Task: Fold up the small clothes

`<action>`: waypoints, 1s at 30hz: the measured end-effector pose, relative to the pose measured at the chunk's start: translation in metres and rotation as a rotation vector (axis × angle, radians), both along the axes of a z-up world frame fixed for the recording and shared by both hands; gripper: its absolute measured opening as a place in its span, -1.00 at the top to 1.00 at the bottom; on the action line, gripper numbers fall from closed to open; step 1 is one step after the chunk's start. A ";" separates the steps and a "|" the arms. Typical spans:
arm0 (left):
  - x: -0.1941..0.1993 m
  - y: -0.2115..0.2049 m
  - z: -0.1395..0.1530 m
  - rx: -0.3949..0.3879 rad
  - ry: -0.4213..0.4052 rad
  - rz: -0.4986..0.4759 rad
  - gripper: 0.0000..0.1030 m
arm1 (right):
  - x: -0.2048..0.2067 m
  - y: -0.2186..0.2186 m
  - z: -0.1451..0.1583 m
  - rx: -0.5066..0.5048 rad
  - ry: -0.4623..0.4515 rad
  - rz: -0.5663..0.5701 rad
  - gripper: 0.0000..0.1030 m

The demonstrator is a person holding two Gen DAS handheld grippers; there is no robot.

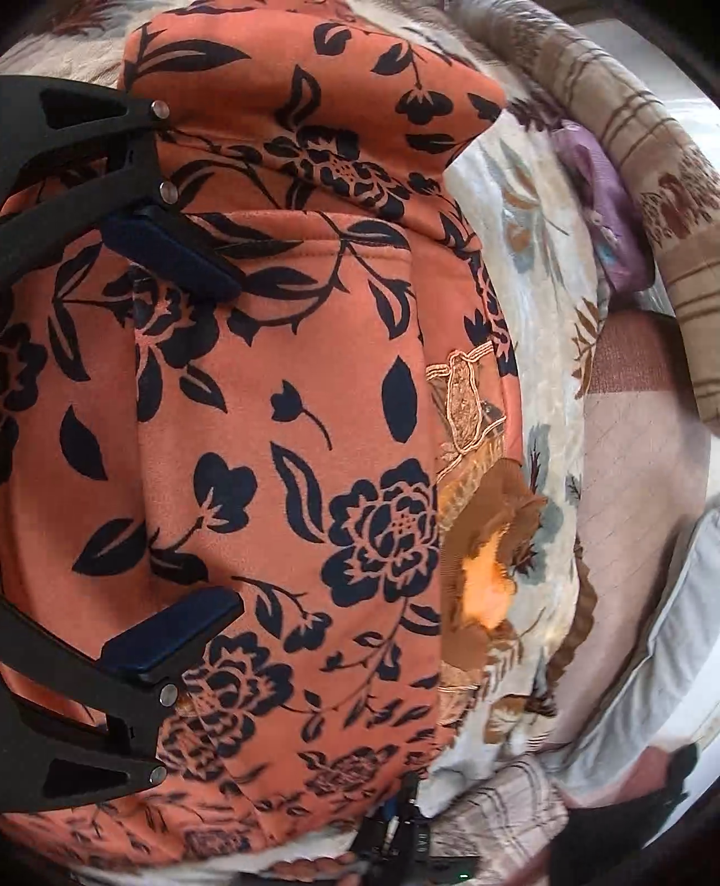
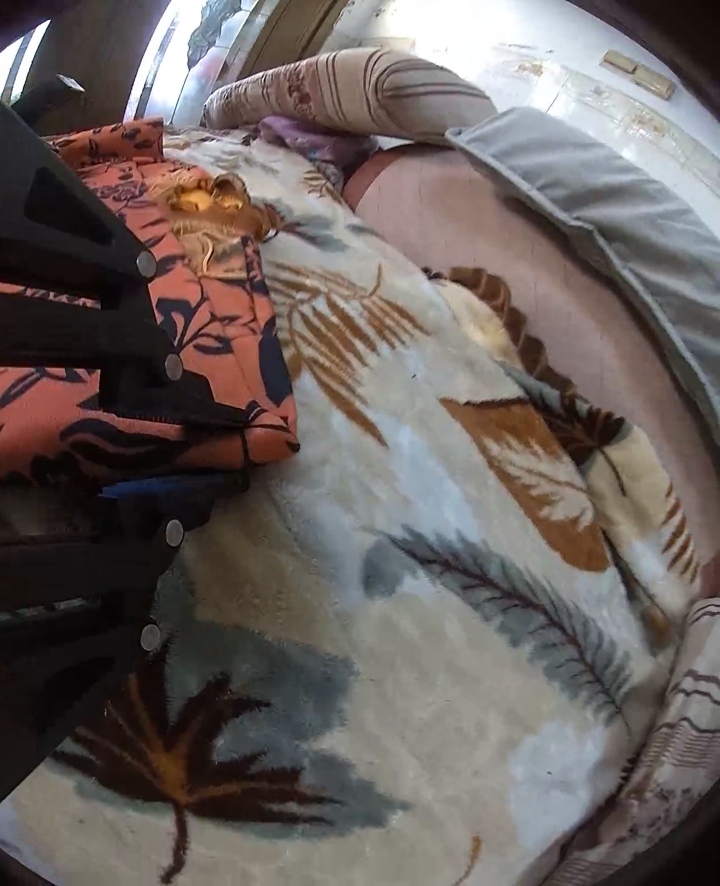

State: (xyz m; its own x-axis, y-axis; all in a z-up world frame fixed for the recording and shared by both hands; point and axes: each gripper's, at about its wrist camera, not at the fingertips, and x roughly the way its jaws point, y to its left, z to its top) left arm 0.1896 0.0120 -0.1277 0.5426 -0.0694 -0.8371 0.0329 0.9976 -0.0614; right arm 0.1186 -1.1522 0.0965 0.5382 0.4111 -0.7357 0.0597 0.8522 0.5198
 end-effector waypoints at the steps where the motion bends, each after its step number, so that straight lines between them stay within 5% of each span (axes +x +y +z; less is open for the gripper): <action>1: -0.002 -0.001 0.000 0.005 -0.003 0.001 -1.00 | -0.002 0.007 0.002 -0.021 -0.010 -0.011 0.67; 4: -0.003 0.003 0.001 -0.016 0.005 0.002 -1.00 | -0.016 0.042 0.022 -0.163 -0.057 -0.092 0.51; 6: 0.000 0.003 0.001 -0.015 0.003 0.000 -1.00 | -0.040 0.074 0.039 -0.112 -0.142 -0.078 0.51; 8: 0.007 0.001 0.000 -0.006 -0.003 0.004 -1.00 | -0.059 0.115 0.038 -0.056 -0.158 0.060 0.42; 10: 0.009 0.004 0.005 -0.026 -0.001 0.011 -1.00 | -0.060 0.150 0.012 -0.070 -0.081 0.151 -0.15; 11: 0.010 0.007 0.009 -0.050 -0.002 0.017 -1.00 | -0.055 0.165 -0.017 -0.117 0.032 0.175 -0.26; 15: -0.029 0.059 0.060 -0.189 -0.153 0.087 -1.00 | -0.091 0.216 0.011 -0.237 -0.156 0.122 -0.26; 19: -0.080 0.173 0.094 -0.345 -0.282 0.311 -1.00 | -0.154 0.294 0.014 -0.246 -0.335 0.206 -0.58; 23: -0.117 0.315 0.076 -0.548 -0.285 0.670 -1.00 | -0.187 0.375 -0.041 -0.296 -0.295 0.296 -0.58; 25: -0.121 0.368 0.056 -0.661 -0.263 0.777 -1.00 | -0.182 0.403 -0.060 -0.290 -0.261 0.298 -0.58; 30: -0.108 0.425 0.014 -0.756 -0.193 0.907 -0.99 | -0.164 0.434 -0.075 -0.206 -0.233 0.267 -0.58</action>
State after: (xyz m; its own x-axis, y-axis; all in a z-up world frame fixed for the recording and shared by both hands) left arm 0.0817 0.4375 -0.1134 0.7605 -0.0362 -0.6483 -0.5909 0.3755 -0.7140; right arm -0.0455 -0.7181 0.0220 0.5946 0.4156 -0.6883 -0.2768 0.9095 0.3101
